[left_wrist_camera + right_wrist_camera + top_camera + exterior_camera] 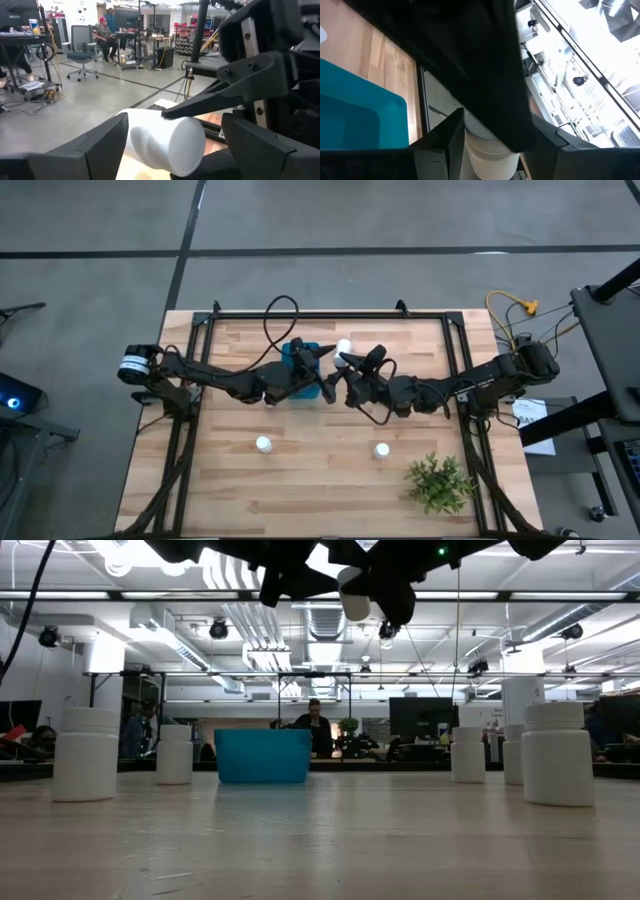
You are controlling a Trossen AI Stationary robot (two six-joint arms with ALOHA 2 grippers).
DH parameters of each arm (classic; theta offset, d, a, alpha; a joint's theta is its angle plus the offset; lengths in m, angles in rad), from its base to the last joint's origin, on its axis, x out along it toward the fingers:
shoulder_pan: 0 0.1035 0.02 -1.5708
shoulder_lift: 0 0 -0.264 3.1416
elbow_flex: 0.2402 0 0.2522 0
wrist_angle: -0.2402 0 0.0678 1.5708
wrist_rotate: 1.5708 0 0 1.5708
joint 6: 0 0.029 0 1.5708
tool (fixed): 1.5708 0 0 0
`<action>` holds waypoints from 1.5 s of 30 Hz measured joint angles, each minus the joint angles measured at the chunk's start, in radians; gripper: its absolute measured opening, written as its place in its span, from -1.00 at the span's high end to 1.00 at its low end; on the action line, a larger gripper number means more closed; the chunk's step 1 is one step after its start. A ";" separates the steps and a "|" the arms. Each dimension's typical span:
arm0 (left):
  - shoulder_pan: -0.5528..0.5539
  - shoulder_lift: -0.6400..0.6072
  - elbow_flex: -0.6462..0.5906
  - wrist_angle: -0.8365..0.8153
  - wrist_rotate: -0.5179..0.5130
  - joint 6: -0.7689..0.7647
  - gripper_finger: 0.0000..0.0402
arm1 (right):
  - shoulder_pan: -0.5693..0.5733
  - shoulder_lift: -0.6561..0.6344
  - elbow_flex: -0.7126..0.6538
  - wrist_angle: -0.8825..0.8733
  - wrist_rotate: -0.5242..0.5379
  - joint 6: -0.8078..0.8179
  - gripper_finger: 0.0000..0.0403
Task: Pick and place pill bottles into a basket
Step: Put the white medicine bottle into the blue bin
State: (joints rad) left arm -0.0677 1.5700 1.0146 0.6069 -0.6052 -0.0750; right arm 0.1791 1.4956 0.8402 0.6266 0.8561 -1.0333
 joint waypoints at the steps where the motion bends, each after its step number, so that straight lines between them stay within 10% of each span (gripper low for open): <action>1: 0.000 0.000 0.004 -0.015 -0.004 -0.002 -0.51 | 0.000 0.000 0.000 0.000 0.000 -0.003 0.28; 45: 0.007 0.000 0.014 -0.125 -0.007 -0.103 -0.39 | 0.013 0.040 0.005 0.059 -0.013 -0.093 0.28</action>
State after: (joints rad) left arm -0.0608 1.5703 1.0287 0.4824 -0.6117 -0.1783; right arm 0.1921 1.5360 0.8448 0.6857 0.8433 -1.1263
